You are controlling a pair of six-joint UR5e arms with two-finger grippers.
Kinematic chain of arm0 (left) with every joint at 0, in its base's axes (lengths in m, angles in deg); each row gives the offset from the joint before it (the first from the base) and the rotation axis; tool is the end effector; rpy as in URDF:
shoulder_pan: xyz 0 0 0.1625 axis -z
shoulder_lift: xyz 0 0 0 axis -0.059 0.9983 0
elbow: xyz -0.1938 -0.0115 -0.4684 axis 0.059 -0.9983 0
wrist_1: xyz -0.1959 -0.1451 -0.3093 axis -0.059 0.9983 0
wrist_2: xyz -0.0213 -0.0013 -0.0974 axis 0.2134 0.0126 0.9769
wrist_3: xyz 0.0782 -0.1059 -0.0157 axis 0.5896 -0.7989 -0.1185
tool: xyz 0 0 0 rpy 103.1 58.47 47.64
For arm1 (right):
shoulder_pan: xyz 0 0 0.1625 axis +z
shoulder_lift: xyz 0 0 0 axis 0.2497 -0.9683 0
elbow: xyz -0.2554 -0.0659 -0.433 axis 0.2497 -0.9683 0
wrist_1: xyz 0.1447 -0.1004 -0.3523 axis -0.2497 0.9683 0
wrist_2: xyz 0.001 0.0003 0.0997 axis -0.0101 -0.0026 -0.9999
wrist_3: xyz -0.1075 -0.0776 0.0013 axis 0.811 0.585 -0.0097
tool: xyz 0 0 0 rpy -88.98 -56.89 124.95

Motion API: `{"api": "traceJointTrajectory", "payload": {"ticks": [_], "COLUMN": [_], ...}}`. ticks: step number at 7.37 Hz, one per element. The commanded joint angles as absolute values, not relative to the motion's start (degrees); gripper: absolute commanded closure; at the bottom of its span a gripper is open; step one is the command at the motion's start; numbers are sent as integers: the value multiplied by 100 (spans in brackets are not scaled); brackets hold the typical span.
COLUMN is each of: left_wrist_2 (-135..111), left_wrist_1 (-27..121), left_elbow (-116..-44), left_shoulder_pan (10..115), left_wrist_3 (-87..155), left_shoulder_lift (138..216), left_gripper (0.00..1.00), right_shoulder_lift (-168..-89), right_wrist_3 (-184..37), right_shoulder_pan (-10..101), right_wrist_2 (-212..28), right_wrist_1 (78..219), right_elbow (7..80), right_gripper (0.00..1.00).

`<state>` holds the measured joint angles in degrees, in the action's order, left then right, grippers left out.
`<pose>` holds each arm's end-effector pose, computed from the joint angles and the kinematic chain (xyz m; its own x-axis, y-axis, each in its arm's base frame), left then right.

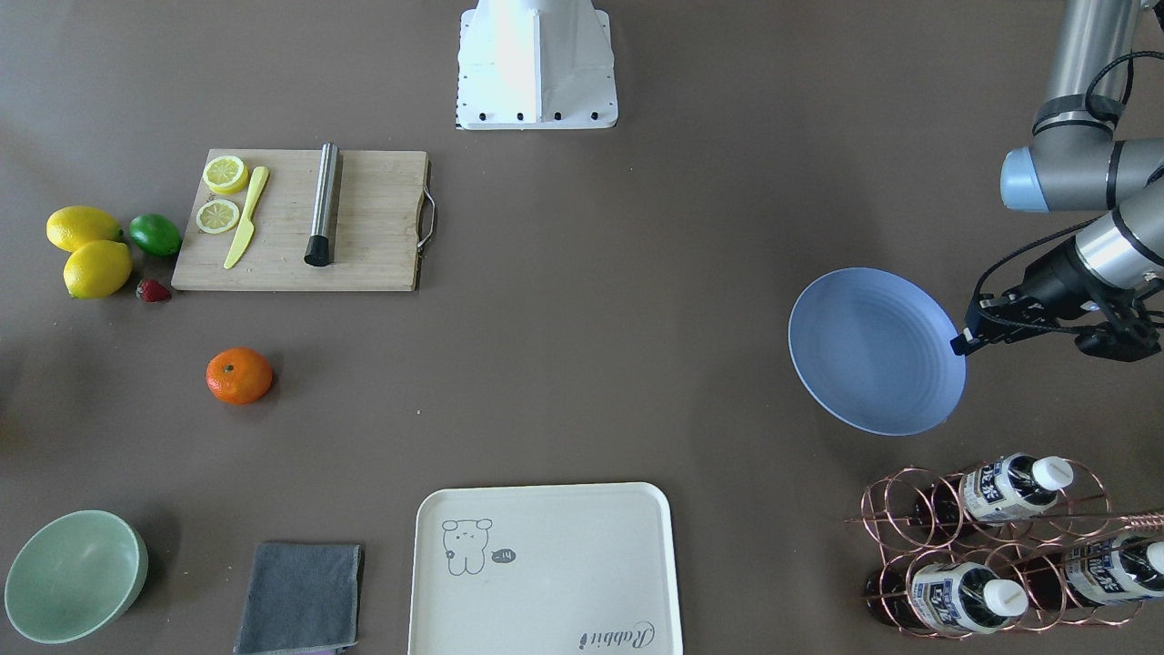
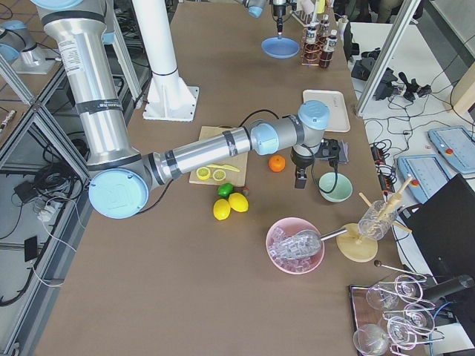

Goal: Pick orange to plate
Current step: 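Grasp the blue plate rim with the left gripper and lift it, then carry the blue plate to center with left gripper while right reaches toward orange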

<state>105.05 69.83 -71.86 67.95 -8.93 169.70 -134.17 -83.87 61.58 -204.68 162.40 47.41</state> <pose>0.2297 -0.5617 0.5972 0.3941 -0.0086 -0.9190 0.1485 0.9874 0.0544 -0.1073 -0.5889 0.5705 0.6494 0.0522 0.7586 -0.0792 0.9969 -0.0008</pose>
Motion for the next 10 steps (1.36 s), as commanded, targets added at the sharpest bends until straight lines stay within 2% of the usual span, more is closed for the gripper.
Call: {"api": "traceJointTrajectory", "payload": {"ticks": [1,4,5,7,10], "left_wrist_2": [10225,9546,9049,8056,6885], "left_wrist_1": [6943,5603,5319,4626,4429], "left_elbow": [-7511,-8580,-8716,-8717,-8664], "left_shoulder_pan": [6537,5738,5413,4640,3602], "left_wrist_3": [-1707,-2305,-2551,-2720,-2940], "left_shoulder_lift": [17268,17743,17988,18515,18667], "left_gripper": [100,100,100,100,100], "right_shoulder_lift": [-12987,-12624,-12615,-12571,-12554], "right_wrist_3": [-9256,-9823,-10381,-11045,-11247], "right_shoulder_pan": [5633,4972,4753,4383,4083], "right_wrist_2": [-20192,-19769,-19707,-19365,-19135], "right_wrist_1": [16237,16098,15383,14158,14137], "right_elbow": [4742,4681,4385,3629,3564], "right_gripper": [0,0,0,0,0]}}
